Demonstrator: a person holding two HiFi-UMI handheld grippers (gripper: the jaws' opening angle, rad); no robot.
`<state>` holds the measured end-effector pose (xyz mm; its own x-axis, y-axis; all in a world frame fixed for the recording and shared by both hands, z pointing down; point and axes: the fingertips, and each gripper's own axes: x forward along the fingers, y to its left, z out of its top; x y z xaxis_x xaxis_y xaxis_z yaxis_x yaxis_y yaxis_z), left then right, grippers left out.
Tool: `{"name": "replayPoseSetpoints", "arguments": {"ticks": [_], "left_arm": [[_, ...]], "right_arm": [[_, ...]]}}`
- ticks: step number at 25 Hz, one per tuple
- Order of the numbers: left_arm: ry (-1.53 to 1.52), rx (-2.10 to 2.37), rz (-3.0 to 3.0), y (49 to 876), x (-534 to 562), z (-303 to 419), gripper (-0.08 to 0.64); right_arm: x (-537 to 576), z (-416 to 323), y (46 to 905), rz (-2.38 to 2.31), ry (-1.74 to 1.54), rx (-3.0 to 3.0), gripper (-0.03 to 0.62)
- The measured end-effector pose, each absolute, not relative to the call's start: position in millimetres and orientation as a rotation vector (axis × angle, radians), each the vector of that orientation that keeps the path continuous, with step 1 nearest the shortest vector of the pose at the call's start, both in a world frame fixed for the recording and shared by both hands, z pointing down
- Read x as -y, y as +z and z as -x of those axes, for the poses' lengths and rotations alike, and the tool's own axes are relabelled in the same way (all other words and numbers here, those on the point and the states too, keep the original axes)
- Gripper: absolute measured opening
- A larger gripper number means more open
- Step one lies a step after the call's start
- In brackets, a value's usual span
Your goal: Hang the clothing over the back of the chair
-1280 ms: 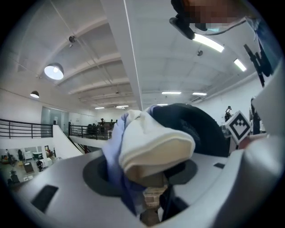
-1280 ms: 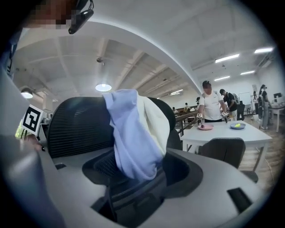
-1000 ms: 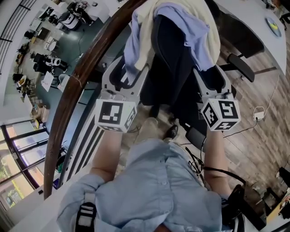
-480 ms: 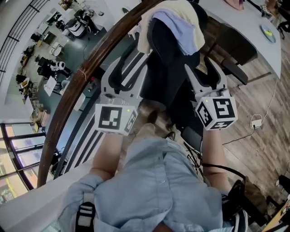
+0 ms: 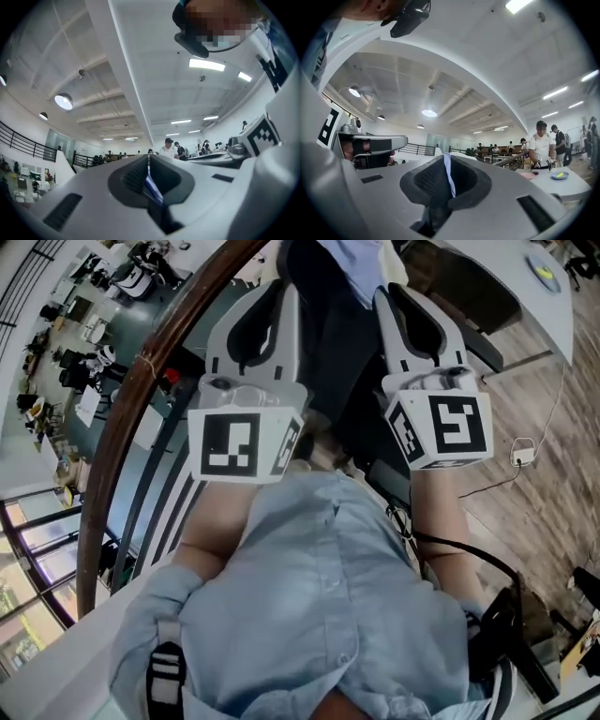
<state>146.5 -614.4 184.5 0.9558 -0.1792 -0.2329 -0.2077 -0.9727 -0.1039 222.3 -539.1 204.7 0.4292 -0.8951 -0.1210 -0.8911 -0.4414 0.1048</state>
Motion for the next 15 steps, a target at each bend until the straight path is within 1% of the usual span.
{"name": "replayPoseSetpoints", "arguments": {"ticks": [2,10,15], "left_arm": [[0.343,-0.298,2.979,183.9,613.2,-148.8,0.014],[0.322,-0.316,2.972,182.4,617.4,-156.9,0.014],[0.311,-0.321,2.988,183.6,620.1,-159.6,0.014]], "right_arm": [[540.4,-221.6,201.8,-2.634,-0.269,1.629,0.043],[546.4,-219.9,196.7,-2.627,-0.298,1.61,0.014],[550.5,-220.7,199.5,-2.63,-0.302,1.604,0.011]]}}
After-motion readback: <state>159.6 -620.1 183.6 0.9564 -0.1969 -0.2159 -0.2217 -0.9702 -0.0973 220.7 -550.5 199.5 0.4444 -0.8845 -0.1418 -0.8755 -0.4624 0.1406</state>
